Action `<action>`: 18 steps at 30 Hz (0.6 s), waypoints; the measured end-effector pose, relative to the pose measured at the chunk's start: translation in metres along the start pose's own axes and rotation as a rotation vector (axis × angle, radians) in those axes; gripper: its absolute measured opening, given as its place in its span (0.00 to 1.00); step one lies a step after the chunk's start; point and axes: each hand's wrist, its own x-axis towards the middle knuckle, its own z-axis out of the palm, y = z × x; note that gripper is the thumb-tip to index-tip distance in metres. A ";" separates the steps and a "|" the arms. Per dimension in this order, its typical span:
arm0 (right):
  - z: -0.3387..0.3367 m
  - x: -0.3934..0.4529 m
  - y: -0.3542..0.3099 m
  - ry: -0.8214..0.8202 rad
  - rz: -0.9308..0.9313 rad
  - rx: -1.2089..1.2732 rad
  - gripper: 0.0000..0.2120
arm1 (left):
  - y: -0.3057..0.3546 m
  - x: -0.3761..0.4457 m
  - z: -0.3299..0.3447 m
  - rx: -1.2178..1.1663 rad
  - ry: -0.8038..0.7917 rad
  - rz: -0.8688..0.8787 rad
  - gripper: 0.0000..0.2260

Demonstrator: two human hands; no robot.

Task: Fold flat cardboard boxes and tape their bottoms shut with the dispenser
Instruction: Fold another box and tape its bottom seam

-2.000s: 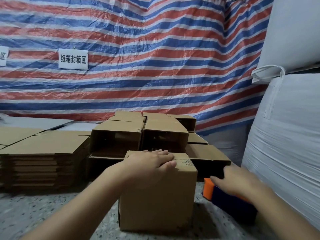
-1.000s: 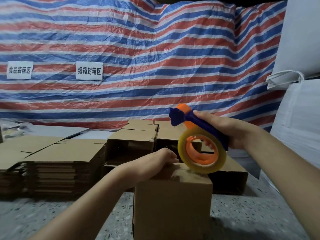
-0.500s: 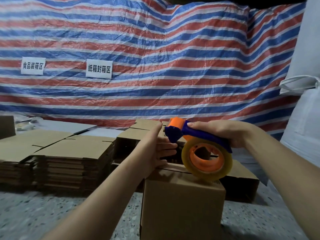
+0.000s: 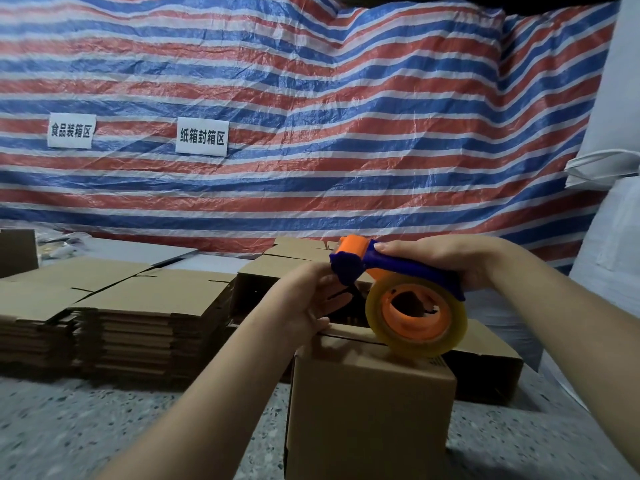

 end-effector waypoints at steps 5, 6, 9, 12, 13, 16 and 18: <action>-0.005 0.001 0.000 -0.022 0.035 -0.030 0.40 | -0.004 -0.002 0.009 -0.111 0.116 -0.025 0.07; -0.006 0.001 -0.001 -0.033 0.043 -0.052 0.40 | -0.005 0.000 0.011 -0.113 0.144 -0.032 0.09; -0.011 0.001 -0.008 -0.059 0.093 -0.140 0.41 | -0.008 0.001 0.003 -0.116 0.202 -0.028 0.16; -0.023 -0.002 -0.010 -0.074 0.157 -0.276 0.44 | -0.010 0.003 -0.003 -0.212 0.283 -0.028 0.11; -0.026 -0.003 -0.008 -0.073 0.176 -0.308 0.45 | -0.011 0.002 -0.005 -0.239 0.288 -0.010 0.10; -0.029 -0.005 -0.002 -0.071 0.201 -0.337 0.46 | -0.014 0.003 -0.006 -0.215 0.295 0.024 0.10; -0.027 -0.004 0.000 -0.074 0.206 -0.336 0.45 | -0.013 0.005 -0.005 -0.200 0.317 0.021 0.09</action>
